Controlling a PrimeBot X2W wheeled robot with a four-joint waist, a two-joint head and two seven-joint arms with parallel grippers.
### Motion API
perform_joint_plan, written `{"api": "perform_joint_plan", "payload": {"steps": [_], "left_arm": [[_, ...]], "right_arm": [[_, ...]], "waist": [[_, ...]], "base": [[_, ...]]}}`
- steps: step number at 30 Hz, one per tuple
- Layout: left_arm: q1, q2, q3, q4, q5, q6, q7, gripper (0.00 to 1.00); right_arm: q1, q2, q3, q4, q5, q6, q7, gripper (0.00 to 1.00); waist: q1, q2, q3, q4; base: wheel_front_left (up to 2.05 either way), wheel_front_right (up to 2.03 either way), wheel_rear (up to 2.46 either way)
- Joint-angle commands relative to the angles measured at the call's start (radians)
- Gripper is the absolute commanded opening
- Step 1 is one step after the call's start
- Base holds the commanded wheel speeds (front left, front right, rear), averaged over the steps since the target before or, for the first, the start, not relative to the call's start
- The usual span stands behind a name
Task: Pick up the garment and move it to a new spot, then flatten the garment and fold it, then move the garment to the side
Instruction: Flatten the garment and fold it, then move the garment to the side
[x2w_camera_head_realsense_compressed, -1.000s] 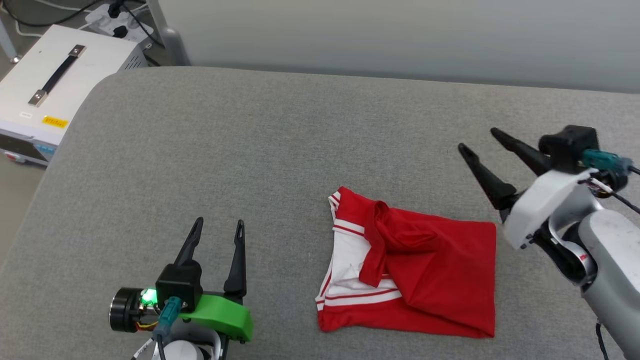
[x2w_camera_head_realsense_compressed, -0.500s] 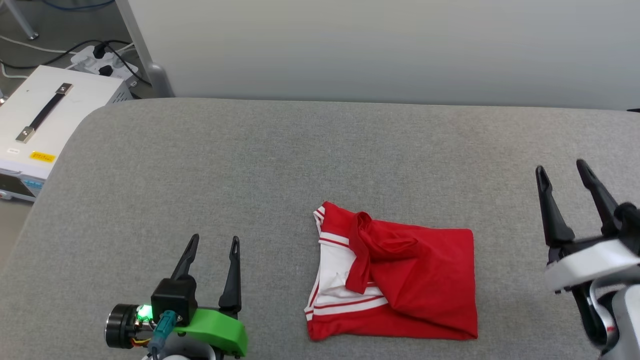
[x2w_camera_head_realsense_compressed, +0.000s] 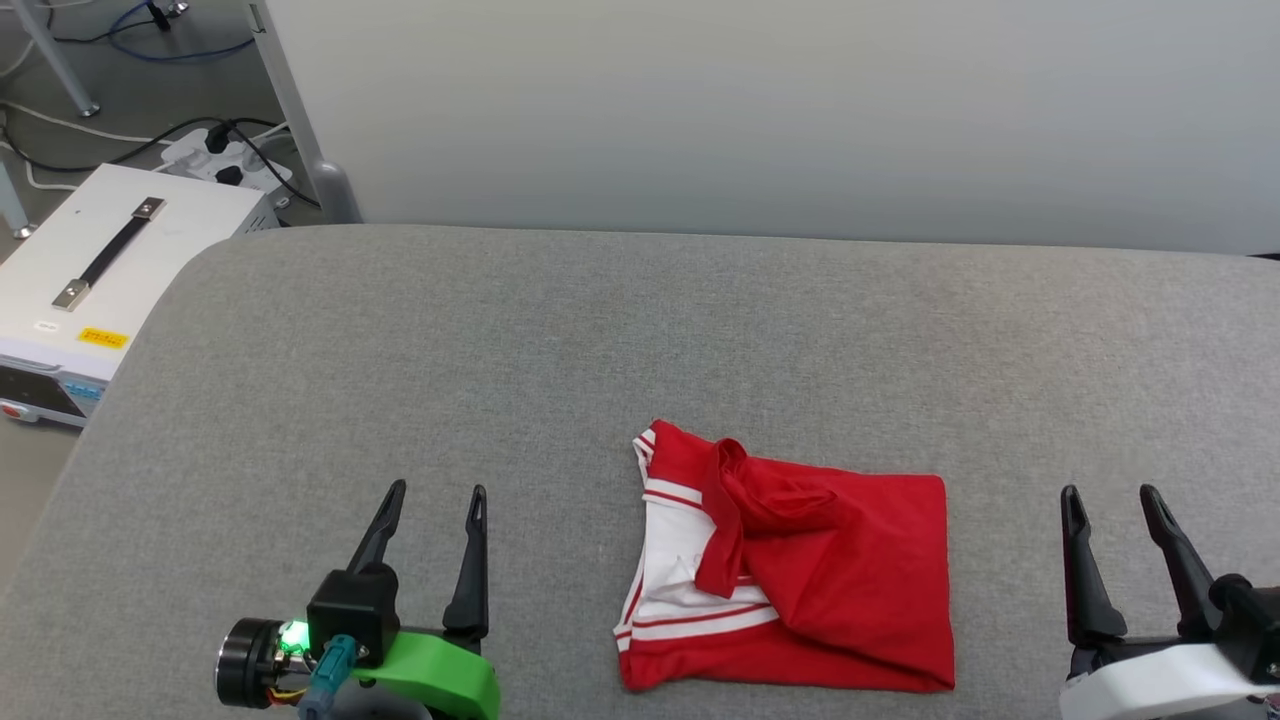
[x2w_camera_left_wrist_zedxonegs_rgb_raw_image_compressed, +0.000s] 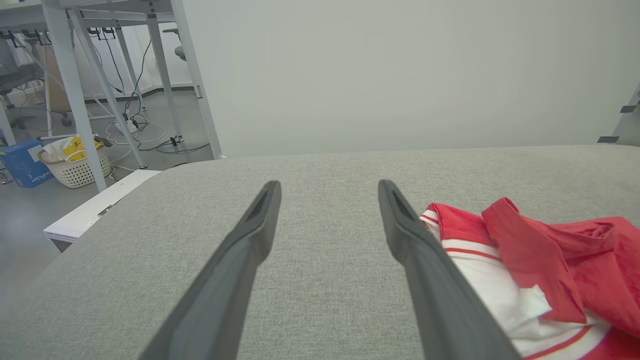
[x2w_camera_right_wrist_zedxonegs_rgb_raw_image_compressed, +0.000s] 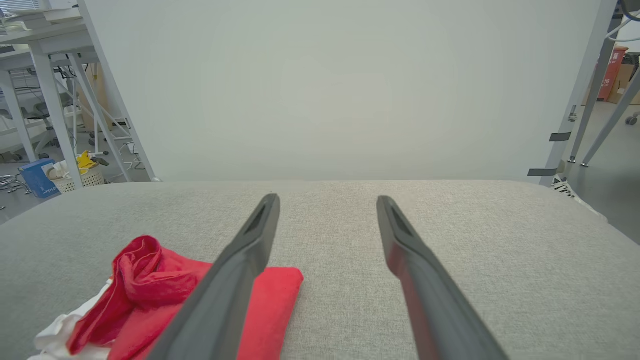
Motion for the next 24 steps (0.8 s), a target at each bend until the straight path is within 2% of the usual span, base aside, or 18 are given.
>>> {"api": "perform_joint_plan", "payload": {"steps": [1, 15, 20, 24], "left_arm": [[0.018, -0.004, 0.0, -0.006, 0.004, -0.005, -0.006, 1.0], [0.025, -0.003, -0.002, 0.017, 0.006, -0.008, -0.006, 1.0], [0.024, -0.003, 0.002, 0.017, 0.003, -0.005, -0.006, 1.0], [0.015, -0.003, 0.004, 0.016, 0.003, -0.006, -0.006, 1.0]], "right_arm": [[0.023, 0.01, -0.003, -0.014, -0.011, -0.001, -0.009, 1.0], [0.059, 0.03, 0.015, -0.019, -0.032, -0.001, -0.009, 1.0], [-0.006, -0.013, 0.023, -0.026, -0.034, -0.001, -0.009, 1.0], [-0.104, -0.087, 0.026, -0.029, -0.01, -0.001, -0.008, 1.0]], "waist": [[0.0, 0.0, -0.003, 0.004], [0.0, 0.0, -0.005, 0.013], [0.0, 0.0, 0.002, 0.008], [0.0, 0.0, 0.018, 0.011]], "base": [[0.0, 0.0, 0.0], [0.0, 0.0, 0.0], [0.0, 0.0, 0.0], [0.0, 0.0, 0.0]]}}
